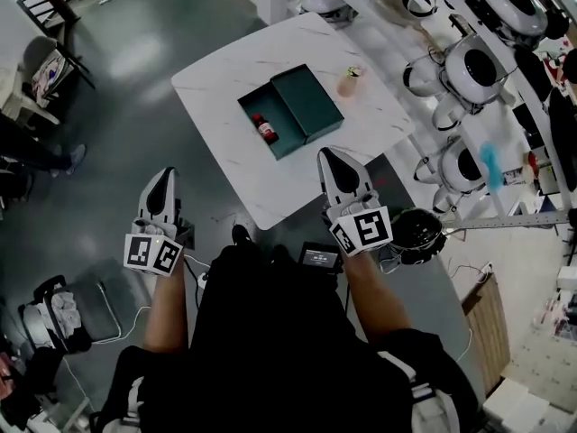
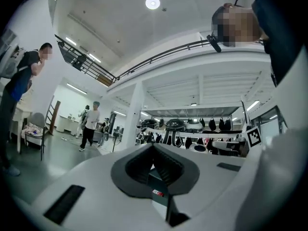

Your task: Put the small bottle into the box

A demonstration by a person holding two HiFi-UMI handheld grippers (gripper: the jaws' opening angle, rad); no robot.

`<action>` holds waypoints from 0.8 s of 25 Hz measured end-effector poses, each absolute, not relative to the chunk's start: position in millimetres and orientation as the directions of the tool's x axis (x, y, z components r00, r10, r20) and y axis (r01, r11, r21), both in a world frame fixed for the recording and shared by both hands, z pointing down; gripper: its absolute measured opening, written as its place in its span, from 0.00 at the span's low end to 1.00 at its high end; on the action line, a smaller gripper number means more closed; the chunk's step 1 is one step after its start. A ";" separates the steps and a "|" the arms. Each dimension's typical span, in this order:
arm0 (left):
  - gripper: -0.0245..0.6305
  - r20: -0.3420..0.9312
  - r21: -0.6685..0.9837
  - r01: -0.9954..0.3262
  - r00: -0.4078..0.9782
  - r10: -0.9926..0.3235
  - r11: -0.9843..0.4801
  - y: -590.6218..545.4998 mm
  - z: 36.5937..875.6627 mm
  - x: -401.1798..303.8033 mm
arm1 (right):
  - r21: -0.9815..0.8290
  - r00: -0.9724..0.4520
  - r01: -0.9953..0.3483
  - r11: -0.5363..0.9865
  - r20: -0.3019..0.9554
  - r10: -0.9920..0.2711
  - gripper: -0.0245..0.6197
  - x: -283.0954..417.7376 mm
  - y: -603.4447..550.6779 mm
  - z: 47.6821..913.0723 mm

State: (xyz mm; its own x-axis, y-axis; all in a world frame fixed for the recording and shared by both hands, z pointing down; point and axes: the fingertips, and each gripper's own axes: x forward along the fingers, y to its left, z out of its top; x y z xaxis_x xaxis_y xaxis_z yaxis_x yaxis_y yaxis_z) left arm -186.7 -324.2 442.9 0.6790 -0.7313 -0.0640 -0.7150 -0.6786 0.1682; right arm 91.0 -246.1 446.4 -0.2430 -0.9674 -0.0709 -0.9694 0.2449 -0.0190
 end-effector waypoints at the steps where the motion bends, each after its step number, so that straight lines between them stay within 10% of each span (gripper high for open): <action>1: 0.06 -0.053 0.165 -0.719 0.677 -0.734 -0.675 -315.8 446.6 -190.0 | -0.024 -0.250 -0.967 0.252 -0.069 -0.966 0.09 86.1 -240.9 447.4; 20: 0.06 -0.031 0.094 -0.700 0.709 -0.705 -0.708 -173.4 459.4 -251.6 | -0.009 -0.210 -0.978 0.210 -0.011 -0.978 0.09 -15.7 -104.1 450.7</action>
State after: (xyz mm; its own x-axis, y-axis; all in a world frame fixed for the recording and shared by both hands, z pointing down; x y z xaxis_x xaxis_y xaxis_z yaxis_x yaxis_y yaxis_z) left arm -251.6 -173.4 459.4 0.7088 -0.7047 -0.0313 -0.6999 -0.7081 0.0940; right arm -15.7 -104.1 450.7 -0.2099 -0.9777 -0.0108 -0.9777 0.2100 -0.0086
